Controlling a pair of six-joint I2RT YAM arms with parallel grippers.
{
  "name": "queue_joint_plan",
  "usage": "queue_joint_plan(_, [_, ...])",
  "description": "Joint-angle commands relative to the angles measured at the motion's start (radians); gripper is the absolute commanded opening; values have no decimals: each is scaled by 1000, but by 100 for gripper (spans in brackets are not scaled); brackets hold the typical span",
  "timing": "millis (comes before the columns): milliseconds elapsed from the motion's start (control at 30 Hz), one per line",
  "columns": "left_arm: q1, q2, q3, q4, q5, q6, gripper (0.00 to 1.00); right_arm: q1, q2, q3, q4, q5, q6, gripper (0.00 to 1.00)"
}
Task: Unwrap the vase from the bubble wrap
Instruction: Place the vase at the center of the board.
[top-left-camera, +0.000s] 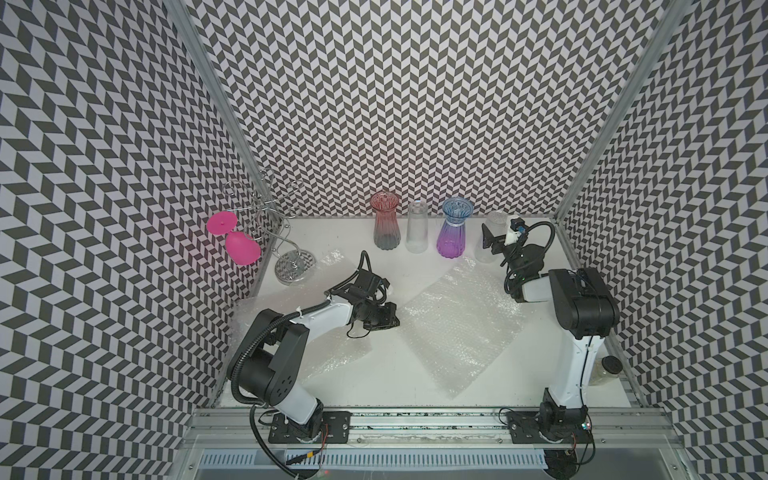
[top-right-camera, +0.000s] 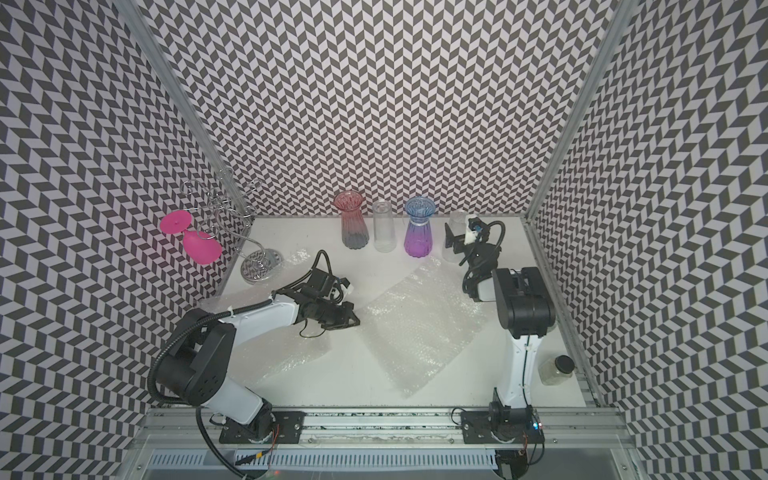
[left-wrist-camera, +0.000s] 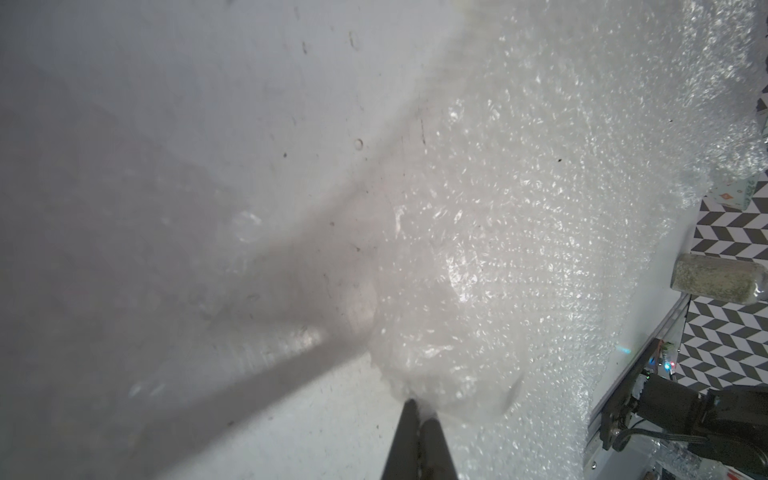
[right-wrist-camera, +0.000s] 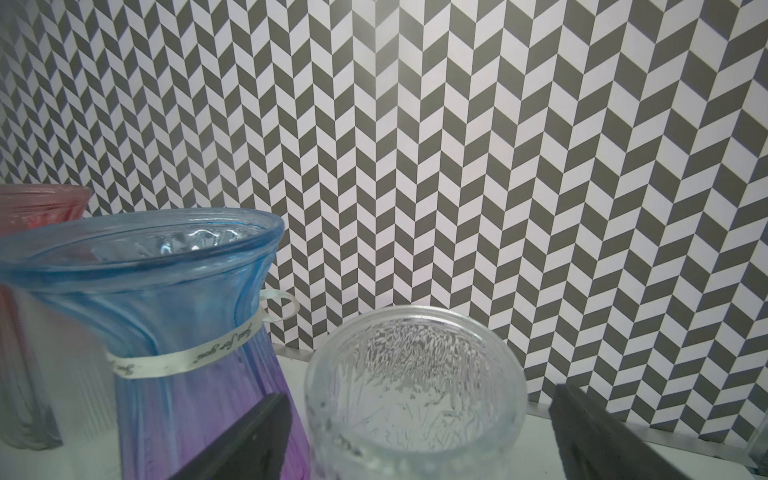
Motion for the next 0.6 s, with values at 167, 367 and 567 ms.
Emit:
queue_joint_plan(167, [-3,-59,18,-43,-70,27,0,-4,-187,-156,-3,27,-25,99])
queue_joint_plan(367, [3,-100,24,-40,-94,46,0,5,-346,-194,-220,53,-23,99])
queue_joint_plan(567, [9,-148,17,-12,-123,59,0,64,-525,-172,-561,110,-75,99])
